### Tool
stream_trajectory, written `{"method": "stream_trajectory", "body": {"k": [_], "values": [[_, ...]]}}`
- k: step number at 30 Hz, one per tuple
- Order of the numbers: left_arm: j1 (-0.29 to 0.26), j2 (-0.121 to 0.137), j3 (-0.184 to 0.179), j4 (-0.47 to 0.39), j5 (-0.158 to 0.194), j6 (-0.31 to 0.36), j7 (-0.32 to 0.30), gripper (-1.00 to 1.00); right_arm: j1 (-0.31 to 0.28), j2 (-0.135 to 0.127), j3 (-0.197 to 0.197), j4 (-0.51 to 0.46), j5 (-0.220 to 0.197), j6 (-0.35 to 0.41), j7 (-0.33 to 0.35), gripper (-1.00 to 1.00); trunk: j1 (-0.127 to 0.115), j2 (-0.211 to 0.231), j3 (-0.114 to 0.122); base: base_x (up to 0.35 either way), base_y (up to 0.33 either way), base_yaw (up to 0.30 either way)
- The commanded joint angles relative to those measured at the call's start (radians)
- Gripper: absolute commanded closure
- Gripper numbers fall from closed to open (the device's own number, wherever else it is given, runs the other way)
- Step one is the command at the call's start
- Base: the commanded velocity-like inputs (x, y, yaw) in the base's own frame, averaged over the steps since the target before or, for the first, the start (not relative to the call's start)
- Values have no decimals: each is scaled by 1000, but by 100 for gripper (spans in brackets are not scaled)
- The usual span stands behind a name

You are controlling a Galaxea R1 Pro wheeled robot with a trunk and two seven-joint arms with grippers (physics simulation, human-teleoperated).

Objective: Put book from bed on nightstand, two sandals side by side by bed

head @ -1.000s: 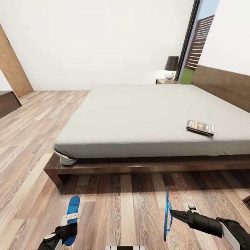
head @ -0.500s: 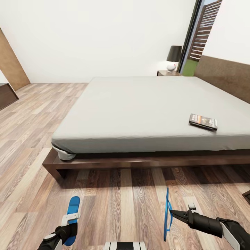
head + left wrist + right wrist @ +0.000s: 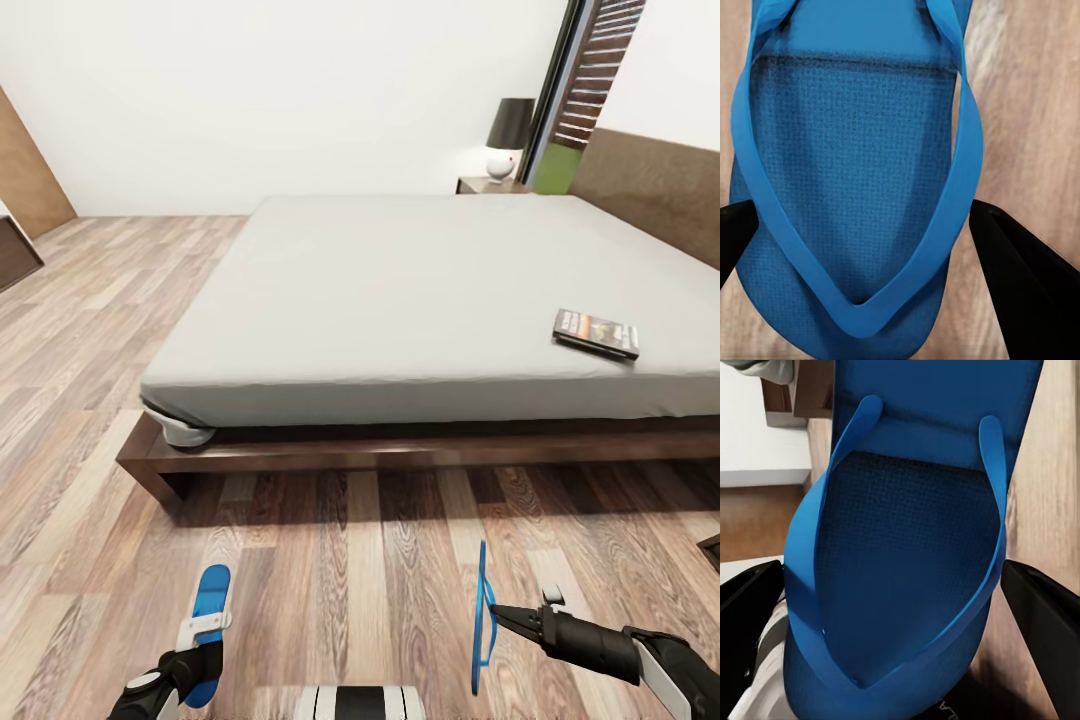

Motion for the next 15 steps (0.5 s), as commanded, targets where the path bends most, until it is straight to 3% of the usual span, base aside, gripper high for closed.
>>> {"method": "stream_trajectory", "body": {"k": [1, 15], "values": [[0, 0, 3, -2, 10, 7, -5, 100, -1, -1, 6, 0, -10, 9, 0, 100, 0, -1, -5, 0, 0, 0], [0, 0, 3, -1, 10, 8, -3, 100, -1, -1, 6, -2, -10, 9, 0, 100, 7, -4, -59, 0, 0, 0]]}}
